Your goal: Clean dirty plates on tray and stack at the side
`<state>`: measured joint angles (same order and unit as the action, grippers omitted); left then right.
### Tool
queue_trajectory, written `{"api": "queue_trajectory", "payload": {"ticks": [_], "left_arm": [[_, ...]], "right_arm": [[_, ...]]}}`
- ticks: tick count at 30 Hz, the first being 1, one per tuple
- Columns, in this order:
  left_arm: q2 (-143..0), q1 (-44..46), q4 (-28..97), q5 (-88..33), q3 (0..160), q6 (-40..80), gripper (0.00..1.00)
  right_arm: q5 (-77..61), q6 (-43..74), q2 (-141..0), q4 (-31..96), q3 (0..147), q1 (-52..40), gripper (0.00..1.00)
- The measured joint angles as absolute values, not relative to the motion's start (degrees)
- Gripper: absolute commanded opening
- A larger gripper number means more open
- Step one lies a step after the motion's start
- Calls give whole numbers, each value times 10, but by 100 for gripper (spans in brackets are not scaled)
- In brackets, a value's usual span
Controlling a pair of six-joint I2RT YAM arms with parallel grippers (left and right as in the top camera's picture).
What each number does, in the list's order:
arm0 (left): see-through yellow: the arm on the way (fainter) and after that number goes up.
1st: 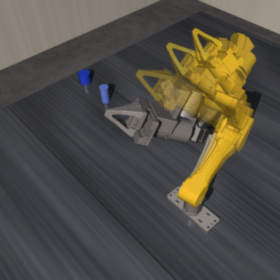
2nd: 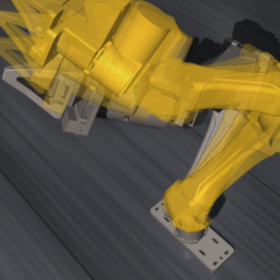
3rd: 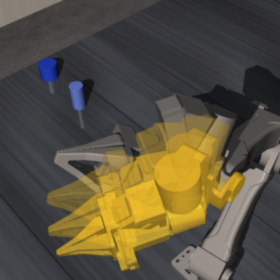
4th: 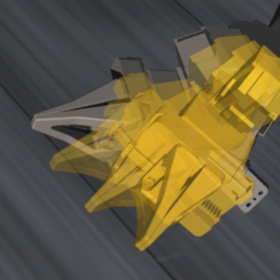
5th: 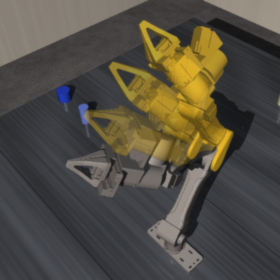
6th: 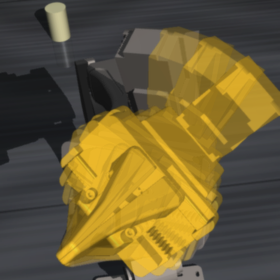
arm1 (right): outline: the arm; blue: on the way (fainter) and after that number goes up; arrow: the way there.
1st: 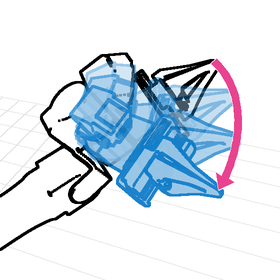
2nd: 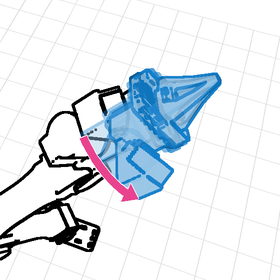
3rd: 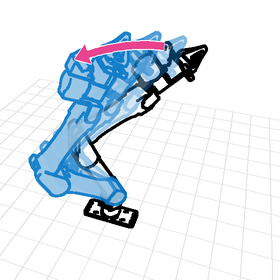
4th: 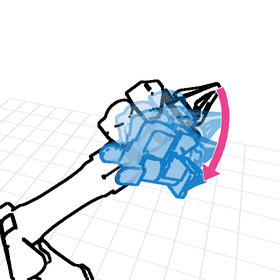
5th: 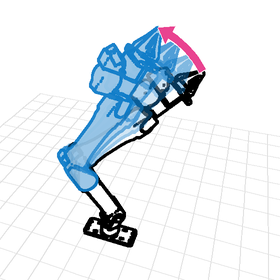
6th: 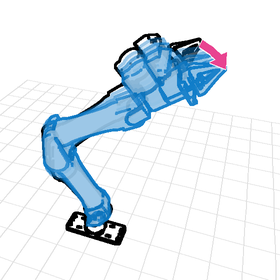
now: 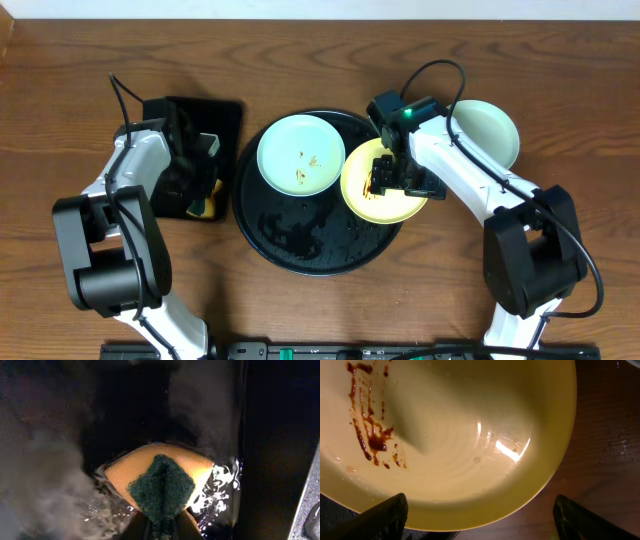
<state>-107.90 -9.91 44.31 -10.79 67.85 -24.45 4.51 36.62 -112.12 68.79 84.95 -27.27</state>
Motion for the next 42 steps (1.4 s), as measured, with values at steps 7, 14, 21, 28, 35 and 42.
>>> {"api": "queue_trajectory", "payload": {"ticks": [7, 14, 21, 28, 35, 42], "left_arm": [[-1079, -99, 442, -108, 679, -242, 7], [-1079, -99, 430, -104, 679, -211, 7], [-1079, -99, 422, -97, 679, -191, 7], [-1079, -99, 410, -90, 679, -189, 7], [-1079, -99, 409, -90, 679, -176, 7], [-1079, -99, 419, -88, 679, -161, 7]], "right_arm": [[46, 362, -1121, 690, 849, -273, 73], [48, 359, -1121, 708, 858, -273, 88], [49, 369, -1121, 726, 881, -272, 83], [11, 326, -1121, 656, 881, -272, 80], [-17, 281, -1121, 568, 881, -273, 87], [-29, 225, -1121, 499, 881, -275, 86]]}}
